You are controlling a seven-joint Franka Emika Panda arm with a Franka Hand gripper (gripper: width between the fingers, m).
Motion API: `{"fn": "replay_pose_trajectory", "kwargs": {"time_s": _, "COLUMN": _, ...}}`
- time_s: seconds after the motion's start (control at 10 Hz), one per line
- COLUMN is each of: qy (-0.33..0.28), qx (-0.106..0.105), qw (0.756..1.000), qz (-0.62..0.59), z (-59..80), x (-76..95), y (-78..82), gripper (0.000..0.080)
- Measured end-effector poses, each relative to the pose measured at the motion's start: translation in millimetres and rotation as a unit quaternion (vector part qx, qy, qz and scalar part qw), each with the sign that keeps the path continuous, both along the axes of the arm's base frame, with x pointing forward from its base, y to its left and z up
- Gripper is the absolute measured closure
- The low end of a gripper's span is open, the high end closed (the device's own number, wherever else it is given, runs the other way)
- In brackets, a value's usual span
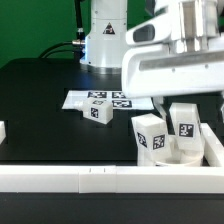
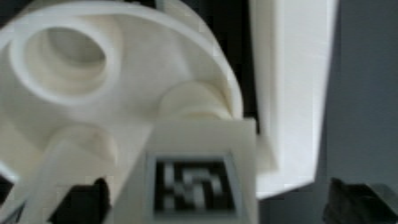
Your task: Assemble stool
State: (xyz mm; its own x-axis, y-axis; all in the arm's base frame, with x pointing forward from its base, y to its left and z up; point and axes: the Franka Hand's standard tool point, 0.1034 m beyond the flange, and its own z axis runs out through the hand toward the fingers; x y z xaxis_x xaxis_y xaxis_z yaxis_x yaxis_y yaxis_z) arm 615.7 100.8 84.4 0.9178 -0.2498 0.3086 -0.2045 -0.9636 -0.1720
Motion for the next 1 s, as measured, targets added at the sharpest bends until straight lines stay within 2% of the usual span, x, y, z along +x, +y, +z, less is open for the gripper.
{"fn": "replay_pose_trajectory", "kwargs": {"time_s": 0.1, "qy": 0.017, "qx": 0.003, "qw": 1.000, "qz": 0.005, "z": 11.1, "x": -3.1, "y": -0.7, "gripper": 0.0162}}
{"fn": "replay_pose_trajectory", "kwargs": {"time_s": 0.3, "qy": 0.033, "qx": 0.001, "qw": 0.999, "qz": 0.017, "z": 26.7, "x": -5.2, "y": -8.1, "gripper": 0.0153}}
{"fn": "replay_pose_trajectory", "kwargs": {"time_s": 0.4, "qy": 0.044, "qx": 0.000, "qw": 0.999, "qz": 0.030, "z": 30.0, "x": -6.8, "y": -10.7, "gripper": 0.0151}}
{"fn": "replay_pose_trajectory", "kwargs": {"time_s": 0.5, "qy": 0.096, "qx": 0.006, "qw": 0.993, "qz": 0.062, "z": 31.5, "x": -11.4, "y": -8.7, "gripper": 0.0151}}
{"fn": "replay_pose_trajectory", "kwargs": {"time_s": 0.6, "qy": 0.139, "qx": 0.006, "qw": 0.984, "qz": 0.113, "z": 32.1, "x": -6.8, "y": -6.9, "gripper": 0.0151}}
{"fn": "replay_pose_trajectory", "kwargs": {"time_s": 0.7, "qy": 0.173, "qx": 0.007, "qw": 0.975, "qz": 0.140, "z": 27.1, "x": -2.1, "y": -3.5, "gripper": 0.0151}}
{"fn": "replay_pose_trajectory", "kwargs": {"time_s": 0.8, "qy": 0.198, "qx": 0.010, "qw": 0.968, "qz": 0.154, "z": 22.1, "x": -0.9, "y": -0.2, "gripper": 0.0151}}
{"fn": "replay_pose_trajectory", "kwargs": {"time_s": 0.9, "qy": 0.224, "qx": 0.017, "qw": 0.962, "qz": 0.154, "z": 23.2, "x": -2.6, "y": 0.4, "gripper": 0.0151}}
{"fn": "replay_pose_trajectory", "kwargs": {"time_s": 1.0, "qy": 0.216, "qx": 0.015, "qw": 0.963, "qz": 0.159, "z": 23.2, "x": 0.4, "y": -0.4, "gripper": 0.0151}}
